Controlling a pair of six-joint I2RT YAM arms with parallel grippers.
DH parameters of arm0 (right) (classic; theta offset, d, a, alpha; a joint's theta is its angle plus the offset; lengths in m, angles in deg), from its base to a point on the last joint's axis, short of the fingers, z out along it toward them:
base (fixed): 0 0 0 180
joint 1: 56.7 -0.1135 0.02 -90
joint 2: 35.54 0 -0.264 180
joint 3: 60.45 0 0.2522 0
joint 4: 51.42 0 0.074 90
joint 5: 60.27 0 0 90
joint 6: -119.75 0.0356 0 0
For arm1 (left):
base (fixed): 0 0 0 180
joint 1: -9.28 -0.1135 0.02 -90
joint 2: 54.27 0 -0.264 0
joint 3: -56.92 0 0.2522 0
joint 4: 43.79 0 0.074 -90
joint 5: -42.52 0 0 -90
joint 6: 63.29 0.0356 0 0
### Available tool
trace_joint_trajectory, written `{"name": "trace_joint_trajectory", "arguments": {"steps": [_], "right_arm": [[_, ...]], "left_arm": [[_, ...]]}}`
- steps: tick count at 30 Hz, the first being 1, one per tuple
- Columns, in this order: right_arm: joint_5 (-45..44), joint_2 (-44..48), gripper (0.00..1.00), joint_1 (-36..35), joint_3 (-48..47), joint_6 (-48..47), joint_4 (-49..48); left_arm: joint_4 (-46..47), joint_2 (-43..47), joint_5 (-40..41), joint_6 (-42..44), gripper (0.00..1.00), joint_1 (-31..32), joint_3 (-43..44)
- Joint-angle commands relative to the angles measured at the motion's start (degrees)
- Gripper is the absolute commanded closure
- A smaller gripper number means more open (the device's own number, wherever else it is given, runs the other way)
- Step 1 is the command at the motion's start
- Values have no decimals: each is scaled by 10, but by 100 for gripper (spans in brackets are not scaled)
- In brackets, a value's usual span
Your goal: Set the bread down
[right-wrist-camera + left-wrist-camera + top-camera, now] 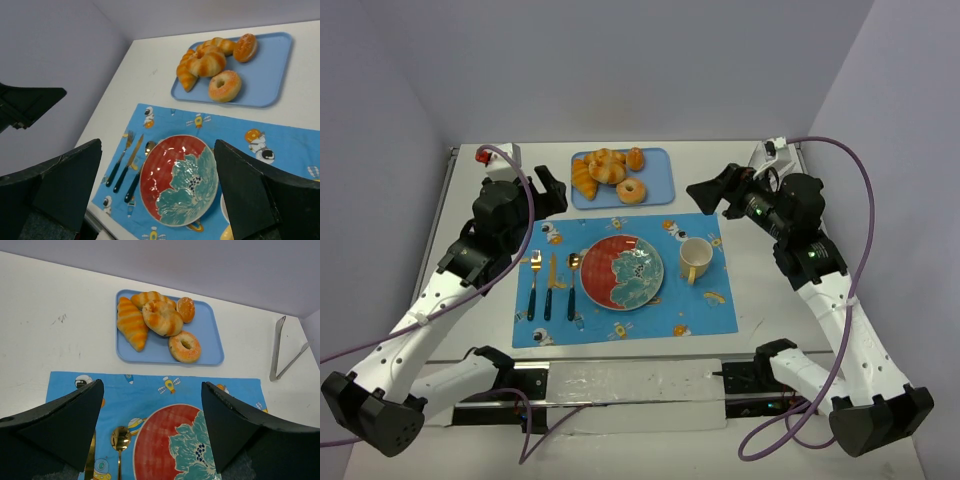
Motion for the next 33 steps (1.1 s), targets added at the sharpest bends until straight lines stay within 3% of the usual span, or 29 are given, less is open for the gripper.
{"name": "trace_joint_trajectory", "arguments": {"steps": [1, 8, 16, 28, 33], "right_arm": [[-44, 5, 0, -4, -35, -28, 12], [-134, -83, 0, -5, -163, -59, 94], [-385, -341, 0, 0, -391, -79, 237], [-362, -634, 5, 93, -650, -34, 345], [-349, -694, 6, 115, -661, -34, 358]], "left_arm": [[13, -2, -6, 5, 11, -1, 27], [7, -14, -13, -2, 11, -4, 32], [2, -28, -52, -20, 11, -38, 39], [-3, -17, -59, -20, 11, -44, 44], [-9, -18, -65, -21, 11, -45, 48]]}}
